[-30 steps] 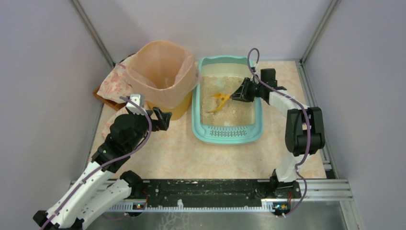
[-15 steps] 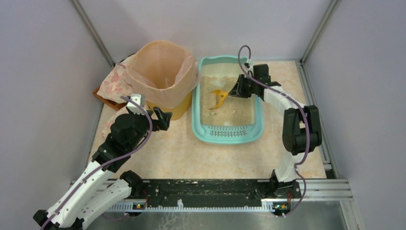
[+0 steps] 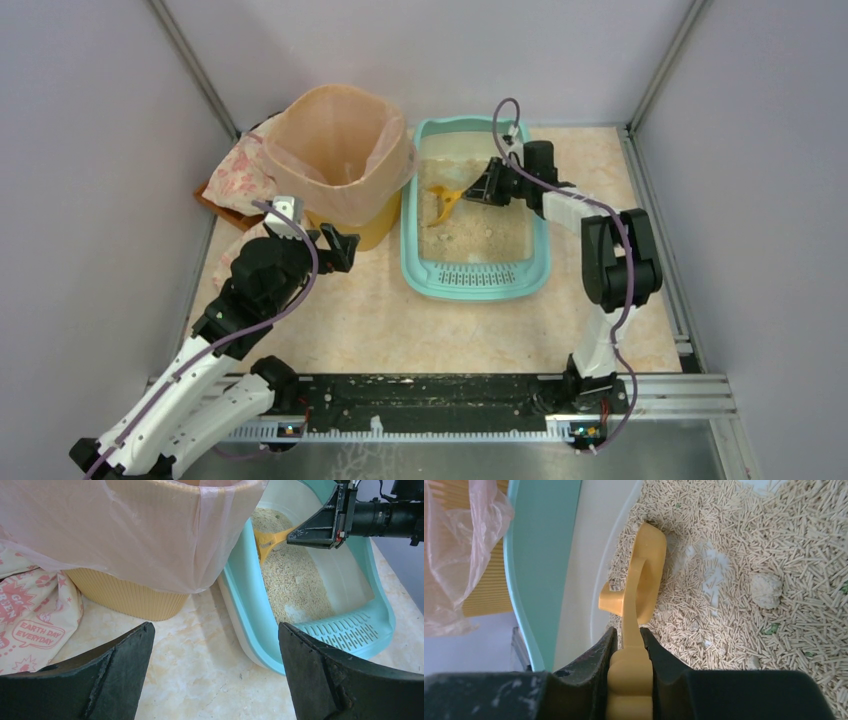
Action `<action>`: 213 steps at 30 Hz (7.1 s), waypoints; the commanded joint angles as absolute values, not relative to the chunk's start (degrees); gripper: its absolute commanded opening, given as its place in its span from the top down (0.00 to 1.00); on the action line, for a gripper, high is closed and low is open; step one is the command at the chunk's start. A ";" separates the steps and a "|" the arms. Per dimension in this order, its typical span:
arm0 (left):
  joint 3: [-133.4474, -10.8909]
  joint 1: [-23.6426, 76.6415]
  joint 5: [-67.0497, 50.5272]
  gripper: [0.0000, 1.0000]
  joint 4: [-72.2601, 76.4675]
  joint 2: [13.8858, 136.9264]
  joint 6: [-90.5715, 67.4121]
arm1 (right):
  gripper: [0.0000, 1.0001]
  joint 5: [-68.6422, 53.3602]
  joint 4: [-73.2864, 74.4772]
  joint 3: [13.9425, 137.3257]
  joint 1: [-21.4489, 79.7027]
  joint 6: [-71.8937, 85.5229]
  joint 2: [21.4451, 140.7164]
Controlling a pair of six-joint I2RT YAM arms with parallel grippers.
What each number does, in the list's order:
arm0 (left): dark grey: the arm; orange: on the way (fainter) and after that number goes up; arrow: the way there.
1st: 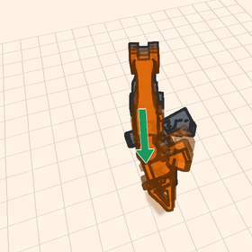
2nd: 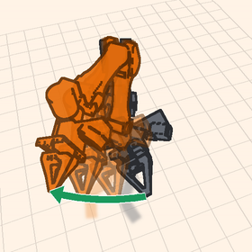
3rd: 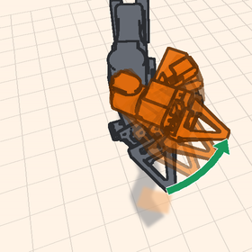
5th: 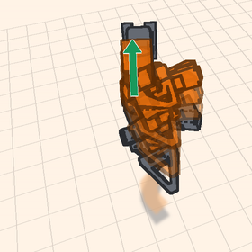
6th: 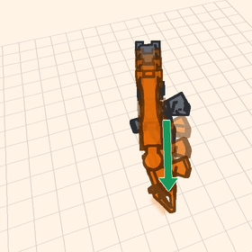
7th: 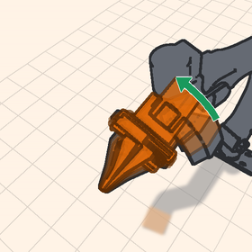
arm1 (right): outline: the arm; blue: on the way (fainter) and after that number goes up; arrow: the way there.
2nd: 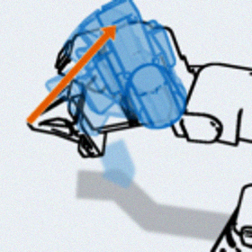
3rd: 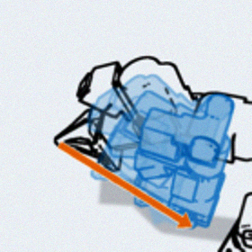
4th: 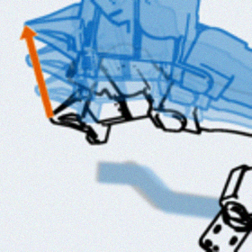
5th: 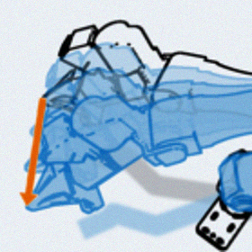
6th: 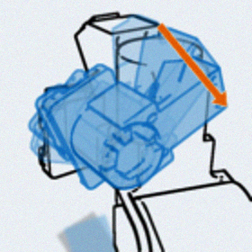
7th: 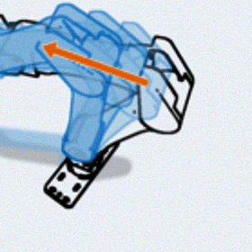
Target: Clean the litter box
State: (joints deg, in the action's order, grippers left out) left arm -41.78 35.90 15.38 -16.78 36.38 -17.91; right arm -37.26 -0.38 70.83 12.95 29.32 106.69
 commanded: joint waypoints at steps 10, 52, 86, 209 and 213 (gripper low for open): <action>-42.10 35.88 14.41 0.01 -16.22 36.04 -17.67 | 1.00 -56.10 -28.88 58.77 8.88 50.63 105.59; -42.13 35.86 11.82 0.01 -15.90 35.26 -17.74 | 1.00 -50.37 -13.64 56.36 5.31 44.46 89.70; -42.31 35.89 10.21 0.01 -14.73 36.67 -17.77 | 1.00 -57.58 -50.26 33.34 -7.67 68.83 78.82; -42.45 35.94 11.03 0.01 -16.51 36.30 -17.01 | 1.00 -10.30 15.43 63.52 5.98 26.20 76.73; -42.45 35.86 11.24 0.01 -16.56 36.13 -17.05 | 1.00 -9.07 18.92 66.91 6.65 25.12 80.16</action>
